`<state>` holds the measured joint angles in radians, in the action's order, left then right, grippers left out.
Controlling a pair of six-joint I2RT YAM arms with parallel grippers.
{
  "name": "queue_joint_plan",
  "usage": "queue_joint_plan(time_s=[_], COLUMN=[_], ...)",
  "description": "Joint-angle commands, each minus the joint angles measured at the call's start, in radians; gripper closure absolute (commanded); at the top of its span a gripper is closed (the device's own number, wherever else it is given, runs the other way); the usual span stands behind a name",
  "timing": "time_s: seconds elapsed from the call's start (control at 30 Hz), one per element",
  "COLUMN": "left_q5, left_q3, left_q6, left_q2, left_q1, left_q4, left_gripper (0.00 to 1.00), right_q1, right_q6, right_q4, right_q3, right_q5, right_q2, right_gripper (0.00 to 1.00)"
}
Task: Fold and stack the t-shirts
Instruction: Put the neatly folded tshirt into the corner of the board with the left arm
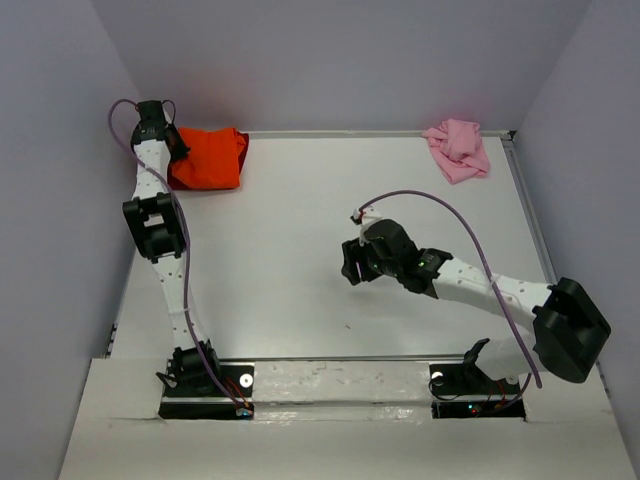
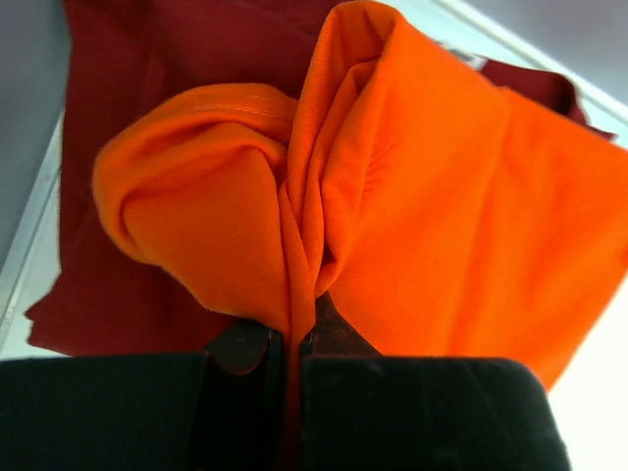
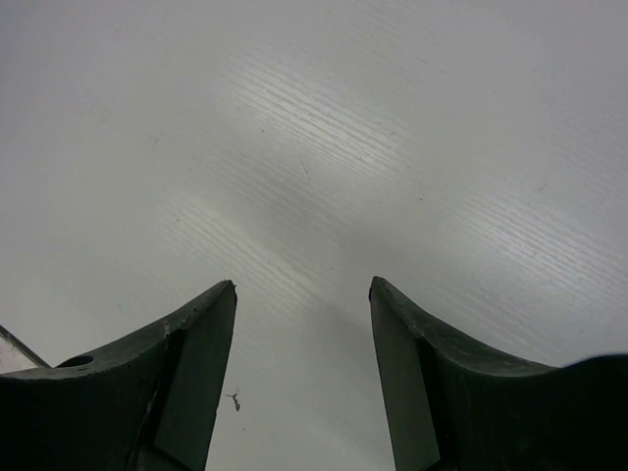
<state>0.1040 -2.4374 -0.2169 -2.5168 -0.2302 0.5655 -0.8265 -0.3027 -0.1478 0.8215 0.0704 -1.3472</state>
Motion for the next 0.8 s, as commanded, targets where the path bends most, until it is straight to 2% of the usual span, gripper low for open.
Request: queue_joint_plan(time_s=[0.0, 0.03, 0.07, 0.13, 0.17, 0.23, 0.5, 0.6, 0.77], left_q5=[-0.024, -0.032, -0.038, -0.038, -0.035, -0.036, -0.130, -0.109, 0.048], left_q3=[-0.014, -0.014, -0.011, -0.011, -0.011, -0.014, -0.075, -0.089, -0.052], left_q6=[0.013, 0.011, 0.008, 0.004, 0.001, -0.001, -0.007, -0.024, -0.044], left_q2=[0.003, 0.000, -0.005, -0.004, -0.001, 0.010, 0.116, 0.174, 0.303], left_q1=[-0.038, -0.044, -0.049, -0.057, -0.057, -0.049, -0.037, -0.034, -0.021], left_q4=[-0.027, -0.026, -0.027, -0.024, -0.024, -0.030, -0.021, -0.021, -0.061], left_gripper=[1.00, 0.98, 0.79, 0.50, 0.45, 0.28, 0.24, 0.24, 0.19], right_q1=[-0.008, -0.008, -0.008, -0.008, -0.008, -0.008, -0.008, -0.008, -0.008], right_q6=[0.014, 0.013, 0.013, 0.013, 0.014, 0.014, 0.011, 0.011, 0.011], right_q4=[0.047, 0.050, 0.051, 0.053, 0.054, 0.056, 0.059, 0.060, 0.065], right_q3=[0.014, 0.015, 0.015, 0.015, 0.015, 0.013, 0.005, 0.007, 0.002], right_q5=[-0.015, -0.015, -0.018, -0.021, -0.021, -0.020, -0.017, -0.018, -0.014], right_q2=[-0.015, -0.017, -0.021, -0.024, -0.027, -0.030, -0.030, -0.027, -0.023], right_gripper=[0.37, 0.37, 0.37, 0.37, 0.37, 0.37, 0.37, 0.37, 0.37])
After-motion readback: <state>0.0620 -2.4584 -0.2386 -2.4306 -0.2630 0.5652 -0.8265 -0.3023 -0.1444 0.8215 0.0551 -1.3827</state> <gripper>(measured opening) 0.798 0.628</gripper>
